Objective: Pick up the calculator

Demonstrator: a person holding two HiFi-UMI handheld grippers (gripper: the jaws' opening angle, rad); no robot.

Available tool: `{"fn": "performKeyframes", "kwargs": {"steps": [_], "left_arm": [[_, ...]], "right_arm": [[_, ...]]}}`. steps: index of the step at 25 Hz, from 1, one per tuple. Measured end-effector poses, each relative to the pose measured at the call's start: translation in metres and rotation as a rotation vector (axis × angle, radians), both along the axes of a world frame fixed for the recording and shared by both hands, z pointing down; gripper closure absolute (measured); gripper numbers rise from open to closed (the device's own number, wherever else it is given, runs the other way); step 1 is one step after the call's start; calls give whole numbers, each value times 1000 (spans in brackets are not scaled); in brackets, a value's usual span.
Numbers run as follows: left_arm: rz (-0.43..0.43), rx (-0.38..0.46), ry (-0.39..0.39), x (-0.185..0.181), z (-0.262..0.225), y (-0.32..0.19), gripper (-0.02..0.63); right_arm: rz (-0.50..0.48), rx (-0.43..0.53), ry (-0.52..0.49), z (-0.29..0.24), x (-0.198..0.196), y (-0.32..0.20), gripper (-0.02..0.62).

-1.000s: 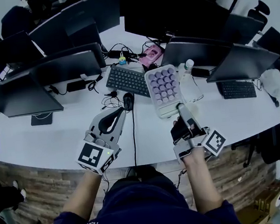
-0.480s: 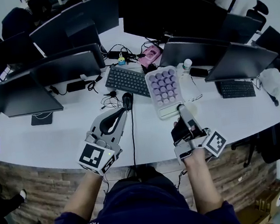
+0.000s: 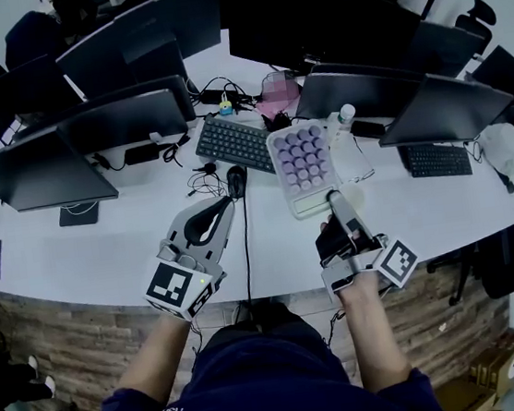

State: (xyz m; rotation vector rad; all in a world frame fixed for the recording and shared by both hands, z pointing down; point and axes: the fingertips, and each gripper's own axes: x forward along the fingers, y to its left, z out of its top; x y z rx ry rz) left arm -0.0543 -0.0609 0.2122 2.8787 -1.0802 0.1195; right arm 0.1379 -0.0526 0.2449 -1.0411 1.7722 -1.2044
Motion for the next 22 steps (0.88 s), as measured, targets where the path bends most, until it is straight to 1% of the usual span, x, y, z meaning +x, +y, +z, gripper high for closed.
{"fn": "performKeyframes", "kwargs": {"steps": [12, 22], "left_arm": [[8, -15, 4, 5, 4, 1, 574], [4, -22, 15, 3, 6, -3, 574]], "right_arm": [[12, -22, -30, 7, 3, 4, 511], [8, -26, -28, 10, 0, 0, 511]]}}
